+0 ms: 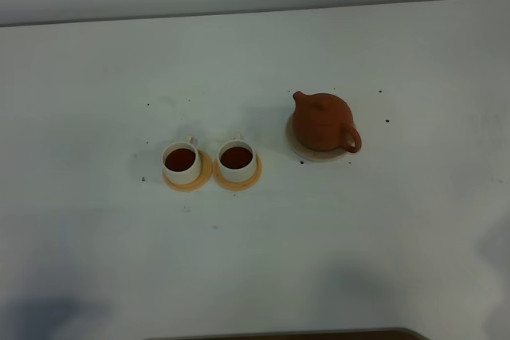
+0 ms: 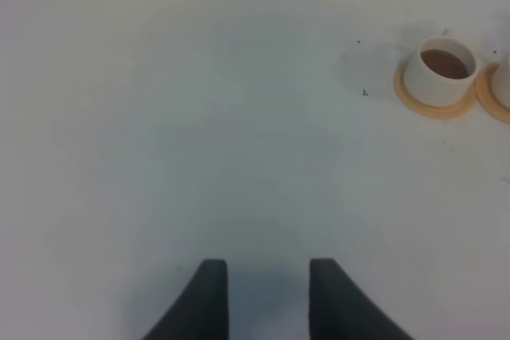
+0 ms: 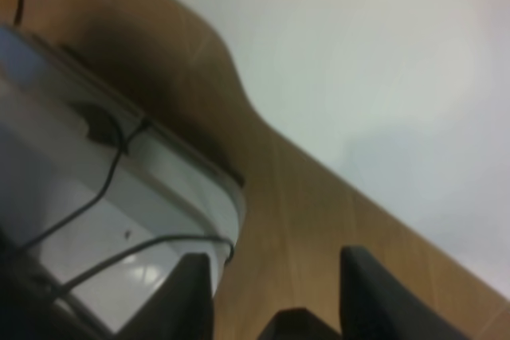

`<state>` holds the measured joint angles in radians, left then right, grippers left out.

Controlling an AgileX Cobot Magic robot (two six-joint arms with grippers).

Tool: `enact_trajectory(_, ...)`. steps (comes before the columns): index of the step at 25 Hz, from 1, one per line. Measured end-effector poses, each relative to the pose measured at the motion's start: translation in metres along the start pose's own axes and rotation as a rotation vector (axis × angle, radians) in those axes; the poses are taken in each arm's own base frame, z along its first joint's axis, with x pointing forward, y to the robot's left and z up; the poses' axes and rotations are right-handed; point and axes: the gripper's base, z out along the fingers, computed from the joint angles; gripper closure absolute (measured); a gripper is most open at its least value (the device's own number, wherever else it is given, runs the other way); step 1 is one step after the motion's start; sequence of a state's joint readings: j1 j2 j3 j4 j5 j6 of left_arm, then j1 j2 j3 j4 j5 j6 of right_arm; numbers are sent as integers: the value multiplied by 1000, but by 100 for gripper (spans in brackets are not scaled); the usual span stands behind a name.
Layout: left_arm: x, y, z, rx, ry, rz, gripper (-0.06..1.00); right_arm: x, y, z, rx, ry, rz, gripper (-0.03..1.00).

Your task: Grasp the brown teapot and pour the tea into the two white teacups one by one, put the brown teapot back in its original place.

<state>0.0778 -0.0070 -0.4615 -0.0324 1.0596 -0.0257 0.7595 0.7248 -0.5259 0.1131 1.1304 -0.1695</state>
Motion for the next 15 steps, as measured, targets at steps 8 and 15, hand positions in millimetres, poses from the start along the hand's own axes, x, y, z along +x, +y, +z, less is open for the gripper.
enact_trajectory(8, 0, 0, 0, 0, 0, 0, 65, 2, 1, -3, 4, -32, 7, 57)
enact_trajectory(15, 0, 0, 0, 0, 0, 0, 65, 5, -9, -8, 39, -77, 130, 57)
